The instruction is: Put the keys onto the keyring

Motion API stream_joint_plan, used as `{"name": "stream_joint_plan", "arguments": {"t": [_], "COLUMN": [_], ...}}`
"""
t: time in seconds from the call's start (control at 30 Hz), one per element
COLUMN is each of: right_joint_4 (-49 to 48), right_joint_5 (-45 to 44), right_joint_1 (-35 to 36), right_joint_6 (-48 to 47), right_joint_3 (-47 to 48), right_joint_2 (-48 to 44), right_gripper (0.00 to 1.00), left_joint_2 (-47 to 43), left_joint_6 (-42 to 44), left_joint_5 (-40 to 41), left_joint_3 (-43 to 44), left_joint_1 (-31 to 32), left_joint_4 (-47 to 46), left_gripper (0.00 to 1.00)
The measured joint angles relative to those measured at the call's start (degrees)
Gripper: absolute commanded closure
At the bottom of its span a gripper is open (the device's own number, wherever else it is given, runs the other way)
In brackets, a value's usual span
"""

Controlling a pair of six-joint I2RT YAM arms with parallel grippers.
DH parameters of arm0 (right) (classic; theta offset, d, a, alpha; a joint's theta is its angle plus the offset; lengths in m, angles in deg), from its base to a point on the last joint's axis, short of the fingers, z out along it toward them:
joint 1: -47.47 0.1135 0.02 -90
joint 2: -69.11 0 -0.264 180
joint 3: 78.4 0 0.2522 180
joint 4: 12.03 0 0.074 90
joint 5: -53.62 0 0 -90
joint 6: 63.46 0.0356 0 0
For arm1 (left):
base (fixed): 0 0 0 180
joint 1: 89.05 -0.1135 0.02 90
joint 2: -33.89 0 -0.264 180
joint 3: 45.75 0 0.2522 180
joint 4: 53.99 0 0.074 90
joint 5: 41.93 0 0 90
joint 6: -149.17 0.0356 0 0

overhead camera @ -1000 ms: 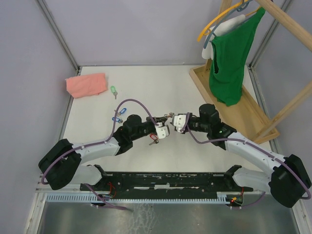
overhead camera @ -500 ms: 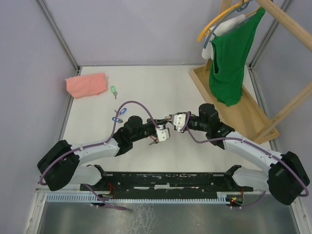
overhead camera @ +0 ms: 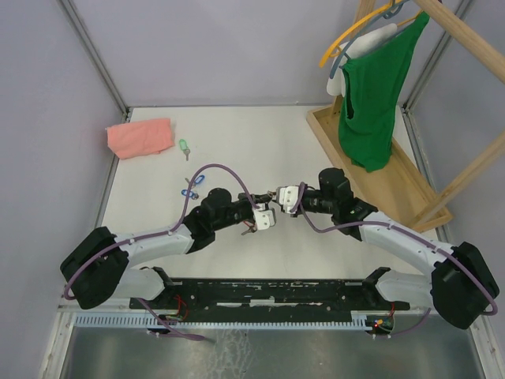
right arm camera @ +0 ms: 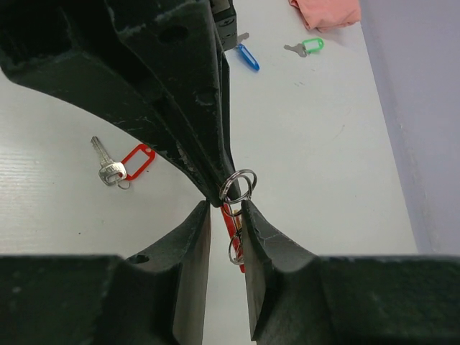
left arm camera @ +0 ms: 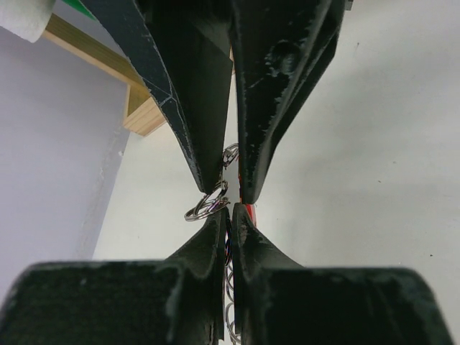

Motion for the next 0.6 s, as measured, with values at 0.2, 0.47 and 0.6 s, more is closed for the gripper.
{"name": "stream_joint_plan", "arguments": {"t": [0.2,0.47,0.6], "right_joint_4": [-0.63,-1.11,-2.58], "right_joint_5": [-1.36,-4.09,-5.03], "right_joint_1": [-0.02,0.31,0.33], "right_joint_6": [1.68,5.29,8.87], "right_joint_3": [0.02,0.02,-0.07], "right_joint_2": [0.15,-1.18,-1.16], "right_gripper": [0.8,0.85,0.82], "left_joint_2": [0.0,-0.09,-0.37], "left_joint_6": [0.02,0.0,-0.02], "left_joint_5": [0.5,1.16,1.7], "left_joint_3": [0.0,0.0,-0.11], "left_joint_1": [0.42,0.42,0.42], "left_joint_4": [0.5,-0.42,-0.79], "left_gripper": [0.97,0.97,0.97]}}
